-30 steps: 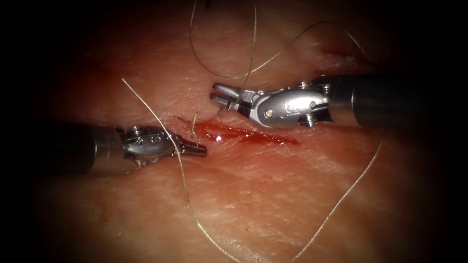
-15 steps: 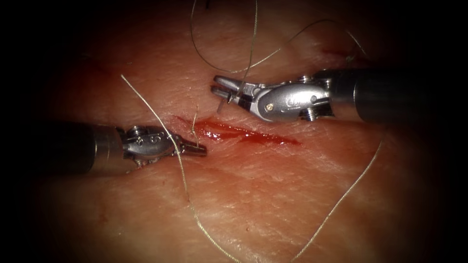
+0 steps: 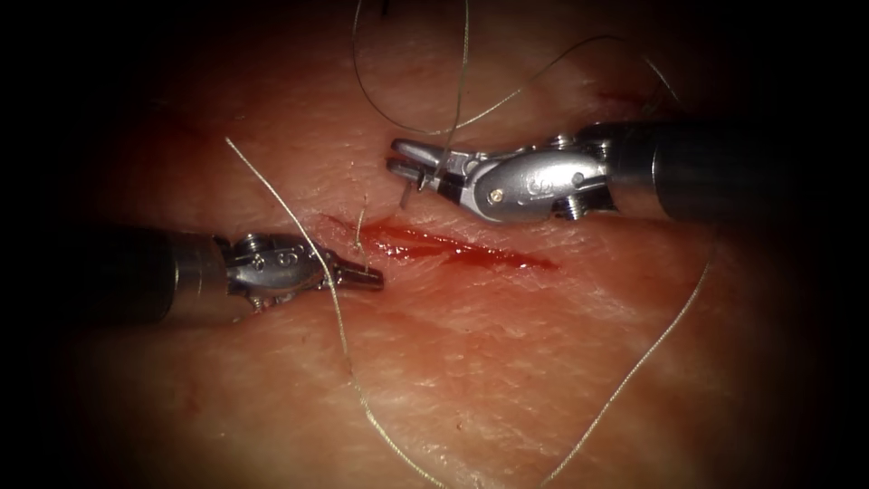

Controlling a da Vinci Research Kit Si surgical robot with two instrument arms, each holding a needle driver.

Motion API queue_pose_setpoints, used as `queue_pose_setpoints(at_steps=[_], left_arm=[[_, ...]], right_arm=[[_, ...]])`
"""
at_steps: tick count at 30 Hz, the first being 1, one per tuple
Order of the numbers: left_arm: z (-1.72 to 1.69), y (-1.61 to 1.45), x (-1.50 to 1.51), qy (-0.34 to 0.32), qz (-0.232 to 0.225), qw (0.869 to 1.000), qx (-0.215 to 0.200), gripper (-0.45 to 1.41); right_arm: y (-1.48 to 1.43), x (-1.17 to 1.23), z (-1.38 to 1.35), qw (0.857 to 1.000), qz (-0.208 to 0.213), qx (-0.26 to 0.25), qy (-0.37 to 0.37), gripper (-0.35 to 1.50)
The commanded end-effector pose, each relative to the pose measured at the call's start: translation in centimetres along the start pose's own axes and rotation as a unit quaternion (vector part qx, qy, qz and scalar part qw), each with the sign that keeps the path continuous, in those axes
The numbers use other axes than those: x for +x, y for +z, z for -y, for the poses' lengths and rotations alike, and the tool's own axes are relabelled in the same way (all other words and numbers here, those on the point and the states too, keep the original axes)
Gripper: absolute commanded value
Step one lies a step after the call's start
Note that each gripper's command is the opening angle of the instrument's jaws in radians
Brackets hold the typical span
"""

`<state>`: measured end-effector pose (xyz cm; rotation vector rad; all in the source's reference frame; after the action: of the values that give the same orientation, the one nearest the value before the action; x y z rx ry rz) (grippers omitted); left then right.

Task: Wound Closure

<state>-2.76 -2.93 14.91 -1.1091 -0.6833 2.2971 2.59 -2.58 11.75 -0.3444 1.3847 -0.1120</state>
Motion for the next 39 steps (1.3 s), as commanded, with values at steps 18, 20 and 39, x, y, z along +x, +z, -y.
queue_pose_setpoints(at_steps=[18,20,39], left_arm=[[0.00,0.08,-0.03,0.000,0.002,1.000,-0.001,-0.16],[0.00,0.08,-0.03,0.000,0.002,1.000,-0.001,-0.16],[-0.01,0.08,-0.03,0.000,0.002,1.000,-0.001,-0.16]], right_arm=[[0.29,-0.08,-0.05,0.990,-0.006,0.035,0.139,-0.35],[0.30,-0.08,-0.07,0.990,-0.005,0.036,0.139,-0.35],[0.27,0.00,-0.20,0.998,0.001,0.035,0.046,-0.35]])
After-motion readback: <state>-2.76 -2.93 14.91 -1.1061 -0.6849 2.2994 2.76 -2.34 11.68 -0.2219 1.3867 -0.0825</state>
